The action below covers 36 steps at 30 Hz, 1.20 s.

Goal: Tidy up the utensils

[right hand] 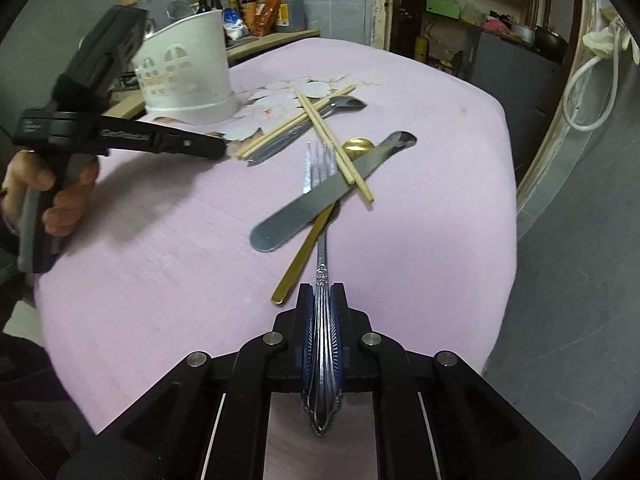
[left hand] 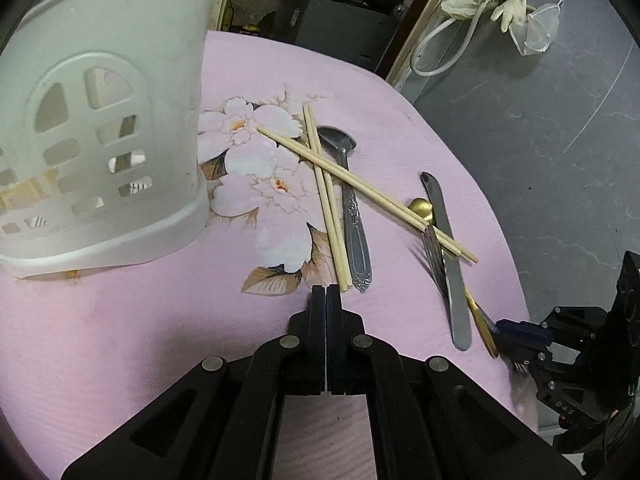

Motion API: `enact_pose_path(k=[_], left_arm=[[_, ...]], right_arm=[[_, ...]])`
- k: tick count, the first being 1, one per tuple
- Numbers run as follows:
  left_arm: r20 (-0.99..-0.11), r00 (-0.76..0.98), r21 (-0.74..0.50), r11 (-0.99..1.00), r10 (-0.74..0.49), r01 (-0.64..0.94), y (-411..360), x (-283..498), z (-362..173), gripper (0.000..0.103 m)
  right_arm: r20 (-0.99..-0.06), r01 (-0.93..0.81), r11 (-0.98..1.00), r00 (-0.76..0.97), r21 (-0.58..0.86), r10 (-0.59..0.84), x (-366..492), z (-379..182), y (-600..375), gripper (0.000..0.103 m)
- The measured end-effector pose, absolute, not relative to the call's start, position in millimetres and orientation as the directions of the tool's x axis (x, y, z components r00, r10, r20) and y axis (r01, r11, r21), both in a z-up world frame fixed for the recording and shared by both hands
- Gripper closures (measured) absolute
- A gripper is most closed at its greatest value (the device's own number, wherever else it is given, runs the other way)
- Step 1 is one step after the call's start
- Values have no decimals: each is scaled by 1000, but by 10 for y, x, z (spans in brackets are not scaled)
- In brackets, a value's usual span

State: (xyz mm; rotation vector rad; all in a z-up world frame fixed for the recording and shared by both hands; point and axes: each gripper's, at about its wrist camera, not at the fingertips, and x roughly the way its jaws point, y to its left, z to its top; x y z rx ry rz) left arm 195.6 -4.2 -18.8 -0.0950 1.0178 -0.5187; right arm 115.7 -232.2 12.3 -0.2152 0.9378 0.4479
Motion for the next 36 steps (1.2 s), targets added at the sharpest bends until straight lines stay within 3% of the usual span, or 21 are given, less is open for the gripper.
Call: enact_pose_path(k=[9, 20, 25, 30, 36], left_arm=[[-809, 405, -266, 880, -426, 393, -257, 2160, -202, 103], [-790, 393, -319, 863, -470, 392, -217, 2269, -201, 102], [-781, 393, -330, 855, -485, 400, -269, 2317, -182, 96], [-763, 405, -349, 849, -503, 398, -280, 2358, -131, 77], [-782, 397, -316, 855, -481, 412, -410, 2437, -158, 77]], right_arm=[[-795, -445, 895, 526, 45, 302, 1304, 124, -2389, 85], [-784, -464, 885, 531, 50, 322, 1390, 113, -2413, 83], [-778, -467, 883, 536, 48, 326, 1392, 109, -2411, 83], [-776, -472, 880, 540, 41, 326, 1371, 105, -2426, 83], [-775, -476, 879, 539, 41, 329, 1369, 112, -2425, 83]])
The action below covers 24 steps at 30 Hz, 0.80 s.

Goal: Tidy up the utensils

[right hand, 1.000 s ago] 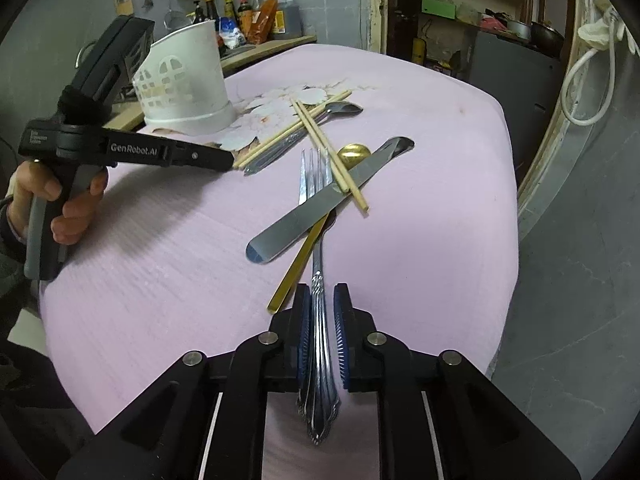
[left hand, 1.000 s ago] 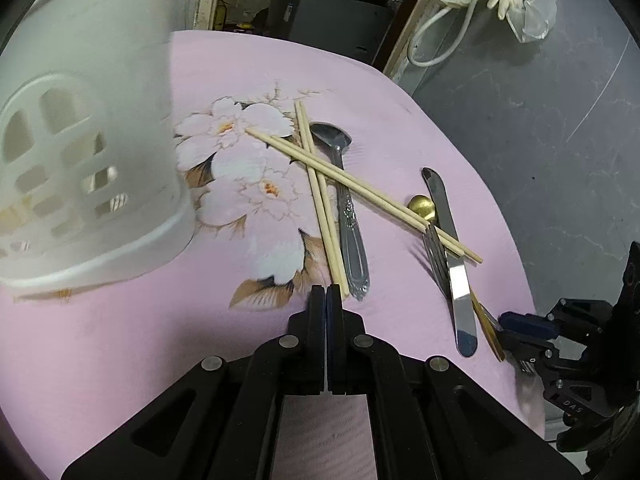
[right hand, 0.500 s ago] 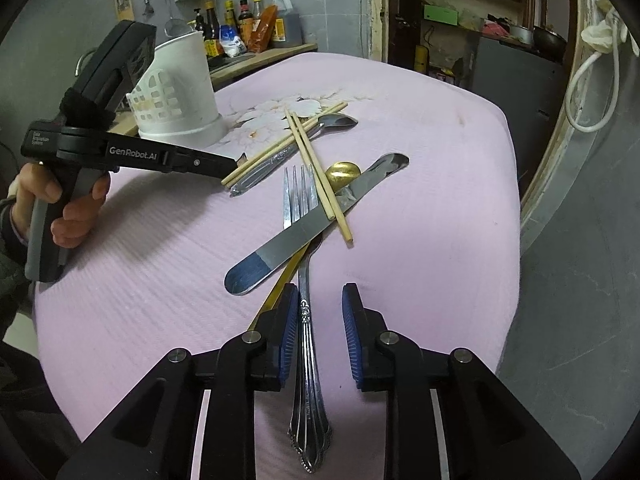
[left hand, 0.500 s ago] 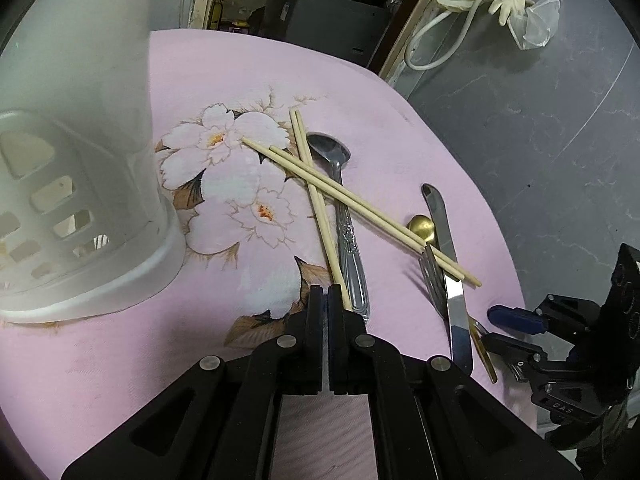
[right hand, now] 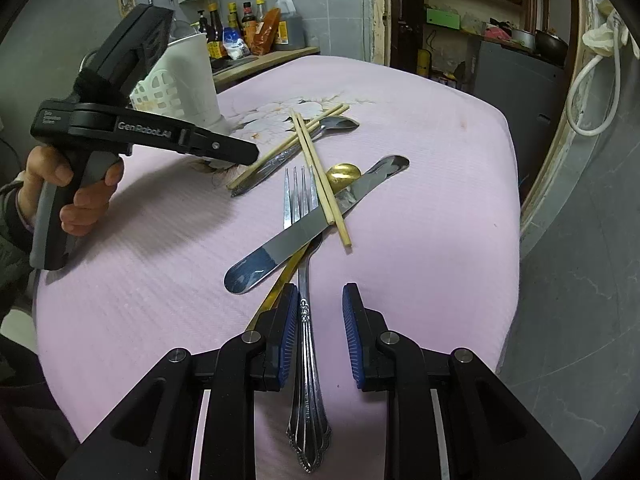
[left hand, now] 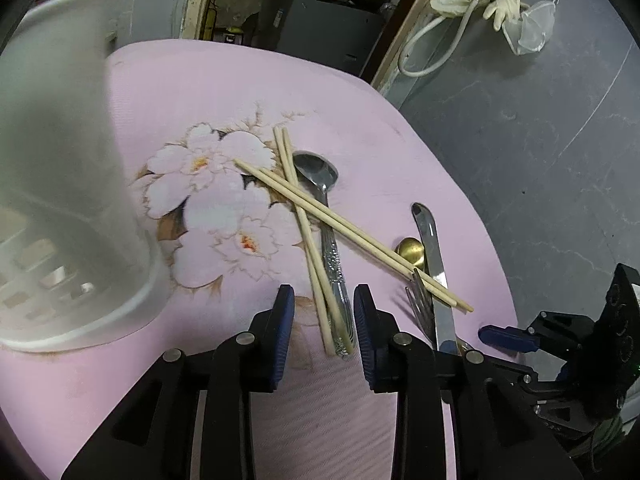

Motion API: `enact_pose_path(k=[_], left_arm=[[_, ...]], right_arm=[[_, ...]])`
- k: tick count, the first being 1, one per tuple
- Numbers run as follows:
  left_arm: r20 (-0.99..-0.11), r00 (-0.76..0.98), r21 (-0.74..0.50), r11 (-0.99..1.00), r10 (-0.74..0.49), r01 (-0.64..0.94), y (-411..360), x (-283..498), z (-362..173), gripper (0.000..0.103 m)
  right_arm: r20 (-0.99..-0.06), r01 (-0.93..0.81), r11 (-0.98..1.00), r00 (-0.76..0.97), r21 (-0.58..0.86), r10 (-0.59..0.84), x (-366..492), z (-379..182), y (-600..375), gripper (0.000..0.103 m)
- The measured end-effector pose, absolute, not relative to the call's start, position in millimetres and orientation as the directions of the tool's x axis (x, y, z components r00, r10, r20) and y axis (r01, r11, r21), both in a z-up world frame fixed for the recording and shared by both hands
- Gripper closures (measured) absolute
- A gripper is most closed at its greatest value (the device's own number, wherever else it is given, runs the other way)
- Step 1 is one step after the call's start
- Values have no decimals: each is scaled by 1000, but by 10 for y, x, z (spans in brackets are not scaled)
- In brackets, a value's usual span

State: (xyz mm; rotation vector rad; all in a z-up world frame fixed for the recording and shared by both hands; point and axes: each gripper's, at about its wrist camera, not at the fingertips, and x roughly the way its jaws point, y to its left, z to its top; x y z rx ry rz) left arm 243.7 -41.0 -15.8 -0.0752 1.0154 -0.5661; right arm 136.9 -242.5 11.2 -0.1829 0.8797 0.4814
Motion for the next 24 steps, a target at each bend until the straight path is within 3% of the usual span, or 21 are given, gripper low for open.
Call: enact_pose_path(k=[4, 6, 8, 20, 24], left_arm=[[-801, 386, -288, 861, -457, 419, -543, 2500, -203, 79], [-804, 388, -291, 867, -451, 405, -549, 2531, -212, 93], [-807, 384, -300, 872, -448, 386, -521, 2573, -235, 97], [-807, 390, -327, 885, -444, 332, -243, 2365, -203, 101], [-810, 373, -350, 883, -453, 313, -88, 2086, -142, 101]], right_arm=[[-776, -478, 878, 548, 18, 314, 1348, 114, -2398, 83], [-776, -479, 878, 549, 13, 311, 1340, 110, -2397, 83], [-776, -479, 878, 549, 14, 312, 1331, 108, -2400, 83], [-776, -464, 885, 552, 18, 305, 1331, 113, -2392, 83], [-788, -470, 882, 531, 33, 313, 1305, 106, -2374, 95]])
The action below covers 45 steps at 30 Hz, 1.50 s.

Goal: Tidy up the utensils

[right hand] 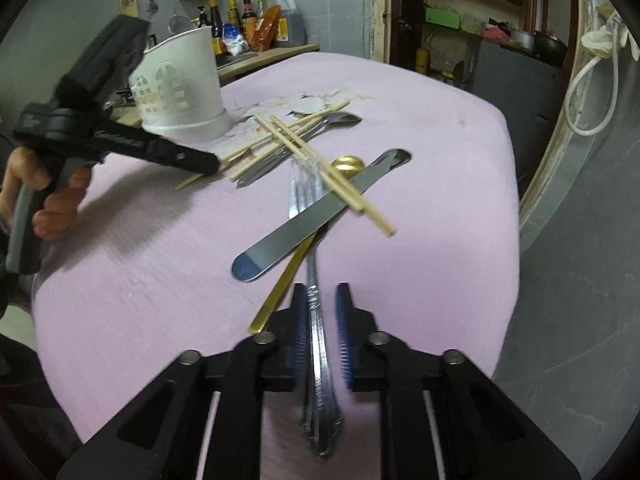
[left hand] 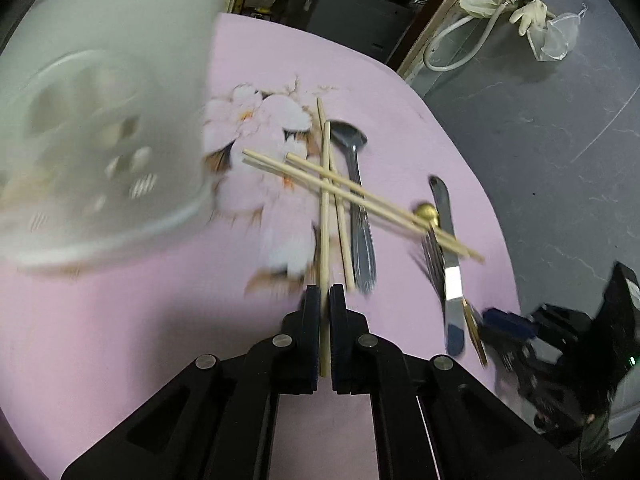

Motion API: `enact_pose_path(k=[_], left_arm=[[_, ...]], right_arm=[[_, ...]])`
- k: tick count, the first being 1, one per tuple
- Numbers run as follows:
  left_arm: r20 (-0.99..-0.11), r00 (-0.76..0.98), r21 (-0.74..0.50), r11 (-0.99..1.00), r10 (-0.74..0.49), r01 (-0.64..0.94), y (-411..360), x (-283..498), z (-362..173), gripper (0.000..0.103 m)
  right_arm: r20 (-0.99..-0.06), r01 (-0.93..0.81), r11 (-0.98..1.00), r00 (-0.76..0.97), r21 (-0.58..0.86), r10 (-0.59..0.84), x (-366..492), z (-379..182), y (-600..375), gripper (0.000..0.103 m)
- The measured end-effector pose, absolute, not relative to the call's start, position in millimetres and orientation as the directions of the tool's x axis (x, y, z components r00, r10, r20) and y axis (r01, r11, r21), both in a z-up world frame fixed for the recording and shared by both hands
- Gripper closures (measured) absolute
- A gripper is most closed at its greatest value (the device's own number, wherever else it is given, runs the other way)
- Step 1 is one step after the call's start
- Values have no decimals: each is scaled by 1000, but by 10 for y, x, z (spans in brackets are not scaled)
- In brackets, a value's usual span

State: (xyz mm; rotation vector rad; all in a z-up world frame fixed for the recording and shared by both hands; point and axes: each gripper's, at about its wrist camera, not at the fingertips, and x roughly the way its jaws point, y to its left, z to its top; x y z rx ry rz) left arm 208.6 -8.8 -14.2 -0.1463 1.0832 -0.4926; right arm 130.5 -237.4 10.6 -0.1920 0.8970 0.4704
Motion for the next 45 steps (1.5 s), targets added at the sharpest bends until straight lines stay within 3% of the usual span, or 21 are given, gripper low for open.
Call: enact_pose_path(k=[8, 17, 20, 22, 23, 28, 32, 45], left_arm=[[-786, 403, -373, 879, -469, 296, 208, 1555, -45, 101], [-770, 439, -393, 886, -463, 244, 446, 1138, -18, 101], [-783, 438, -360, 896, -442, 260, 437, 1052, -2, 101], [-792, 435, -337, 901, -428, 274, 424, 1020, 12, 100], [-798, 431, -324, 903, -421, 283, 422, 1008, 13, 100], [-815, 410, -299, 904, -409, 305, 429, 1030, 16, 93], [-818, 428, -261, 911, -385, 319, 435, 1142, 63, 80], [-850, 371, -232, 898, -374, 374, 220, 1897, -10, 80]], right_arm=[[-791, -451, 884, 493, 123, 362, 1216, 84, -2392, 97], [-787, -472, 879, 513, 76, 343, 1077, 122, -2242, 96], [-772, -456, 887, 539, 68, 336, 1127, 140, -2225, 90], [-764, -452, 889, 550, 65, 336, 1166, 153, -2222, 78], [-760, -451, 890, 555, 68, 340, 1194, 161, -2220, 77], [-747, -463, 883, 558, 81, 361, 1362, 185, -2159, 77], [-750, -488, 869, 545, 79, 374, 1514, 184, -2057, 77], [-789, -523, 852, 520, 7, 326, 1872, 129, -1798, 76]])
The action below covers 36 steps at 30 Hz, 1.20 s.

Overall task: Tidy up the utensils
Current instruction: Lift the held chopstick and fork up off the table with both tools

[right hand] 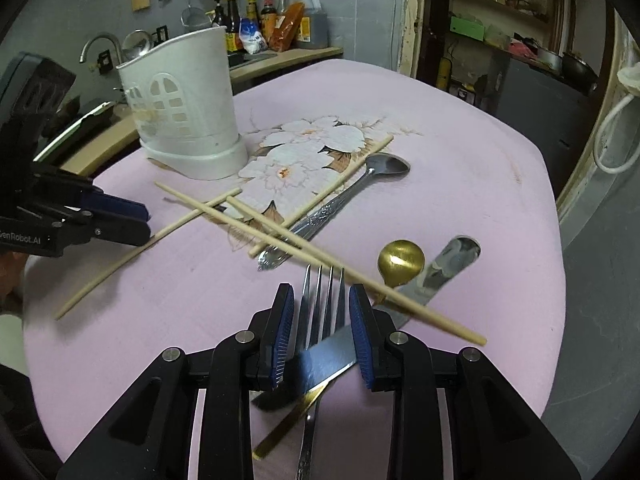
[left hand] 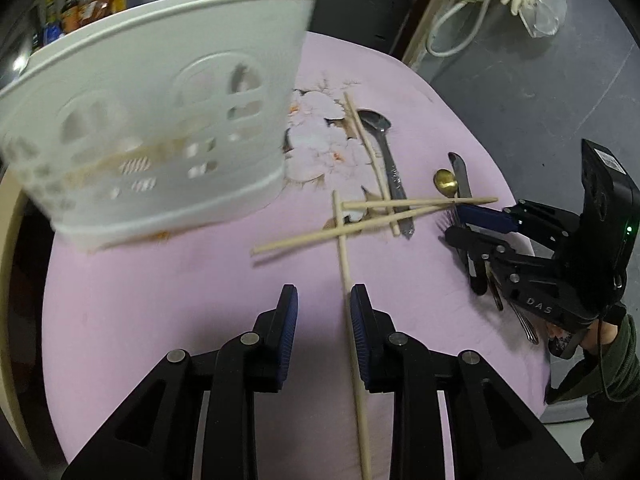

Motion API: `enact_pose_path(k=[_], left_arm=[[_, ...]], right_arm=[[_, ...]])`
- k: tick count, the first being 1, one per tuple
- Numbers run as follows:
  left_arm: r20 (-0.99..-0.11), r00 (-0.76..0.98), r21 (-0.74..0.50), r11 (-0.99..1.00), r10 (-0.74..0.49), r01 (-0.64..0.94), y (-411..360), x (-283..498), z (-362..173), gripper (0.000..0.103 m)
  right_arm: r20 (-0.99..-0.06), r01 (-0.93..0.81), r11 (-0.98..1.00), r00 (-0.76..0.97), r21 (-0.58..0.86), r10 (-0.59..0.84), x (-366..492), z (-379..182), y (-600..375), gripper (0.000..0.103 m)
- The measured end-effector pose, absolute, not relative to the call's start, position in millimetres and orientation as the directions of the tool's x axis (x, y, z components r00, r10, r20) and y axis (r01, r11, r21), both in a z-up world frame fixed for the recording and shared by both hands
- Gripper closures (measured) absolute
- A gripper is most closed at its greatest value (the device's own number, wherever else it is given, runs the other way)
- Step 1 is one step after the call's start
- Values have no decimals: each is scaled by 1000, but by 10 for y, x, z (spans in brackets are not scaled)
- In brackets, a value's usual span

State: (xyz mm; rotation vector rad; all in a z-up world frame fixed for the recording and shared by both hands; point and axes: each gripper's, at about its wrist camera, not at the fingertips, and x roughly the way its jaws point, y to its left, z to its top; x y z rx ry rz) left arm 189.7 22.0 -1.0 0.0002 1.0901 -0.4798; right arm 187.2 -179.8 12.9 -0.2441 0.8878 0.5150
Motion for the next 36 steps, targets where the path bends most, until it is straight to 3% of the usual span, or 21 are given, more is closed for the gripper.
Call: enact_pose_path(k=[14, 17, 18, 20, 27, 36], left_arm=[[-889, 300, -203, 884, -347, 421, 15, 2171, -105, 81], [-892, 315, -178, 892, -324, 415, -28, 2170, -106, 89], [-889, 319, -184, 895, -328, 407, -22, 2165, -99, 95], [-881, 330, -203, 900, -340, 385, 4, 2149, -82, 101], [-831, 391, -275, 903, -396, 331, 183, 1924, 9, 101], [-697, 610, -218, 921, -378, 321, 358, 1400, 357, 101]], right_arm=[[-800, -500, 863, 487, 73, 350, 1953, 49, -1791, 76], [-798, -493, 870, 509, 36, 322, 1920, 44, -1747, 77], [-798, -489, 872, 518, 19, 308, 1909, 43, -1729, 82], [-795, -485, 875, 527, 11, 302, 1894, 49, -1721, 82], [-762, -519, 854, 541, 32, 356, 1723, 119, -1728, 83], [-645, -582, 813, 614, 19, 455, 1411, 437, -1574, 83]])
